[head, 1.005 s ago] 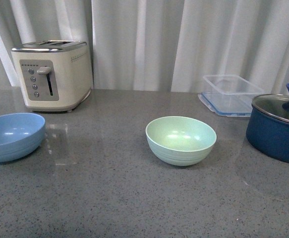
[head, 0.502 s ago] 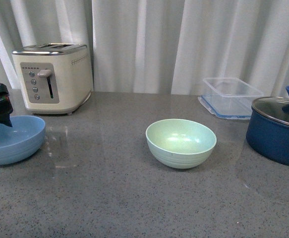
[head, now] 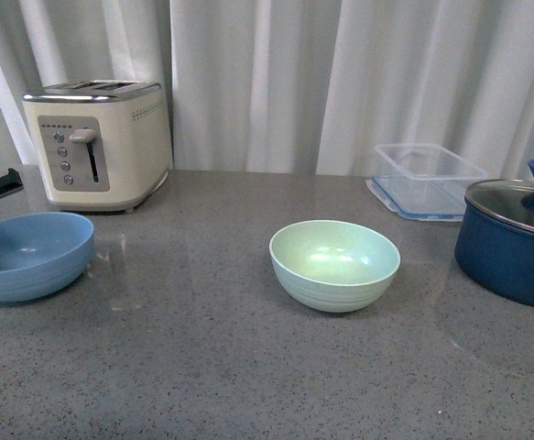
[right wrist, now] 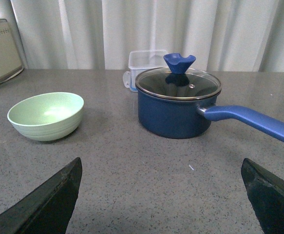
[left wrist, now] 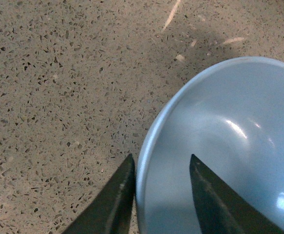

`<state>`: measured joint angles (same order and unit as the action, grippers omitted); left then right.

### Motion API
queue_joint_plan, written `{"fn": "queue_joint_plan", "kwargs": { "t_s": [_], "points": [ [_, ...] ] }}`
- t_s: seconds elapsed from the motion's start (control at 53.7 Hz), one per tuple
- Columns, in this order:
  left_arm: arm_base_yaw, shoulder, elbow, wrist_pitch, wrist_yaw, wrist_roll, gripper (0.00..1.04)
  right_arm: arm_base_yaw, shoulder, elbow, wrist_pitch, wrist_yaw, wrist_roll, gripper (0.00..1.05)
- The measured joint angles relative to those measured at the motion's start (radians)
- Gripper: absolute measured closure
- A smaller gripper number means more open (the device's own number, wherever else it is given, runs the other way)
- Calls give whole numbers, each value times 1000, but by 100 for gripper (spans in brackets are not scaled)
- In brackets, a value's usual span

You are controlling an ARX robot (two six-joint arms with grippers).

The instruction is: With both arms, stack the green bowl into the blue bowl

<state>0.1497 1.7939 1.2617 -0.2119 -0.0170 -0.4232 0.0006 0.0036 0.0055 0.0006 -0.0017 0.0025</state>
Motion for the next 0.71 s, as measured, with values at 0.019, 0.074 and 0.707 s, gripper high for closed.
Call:
{"fn": "queue_joint_plan", "kwargs": {
  "t_s": [0.019, 0.074, 0.707],
  "points": [
    [1, 0, 0, 0, 1, 0, 73, 0, 0, 0, 0, 0, 0, 10],
    [2, -1, 0, -1, 5, 0, 81, 0, 0, 0, 0, 0, 0, 10],
    [-120, -119, 42, -29, 47, -28, 101, 0, 0, 0, 0, 0, 0, 10]
  ]
}}
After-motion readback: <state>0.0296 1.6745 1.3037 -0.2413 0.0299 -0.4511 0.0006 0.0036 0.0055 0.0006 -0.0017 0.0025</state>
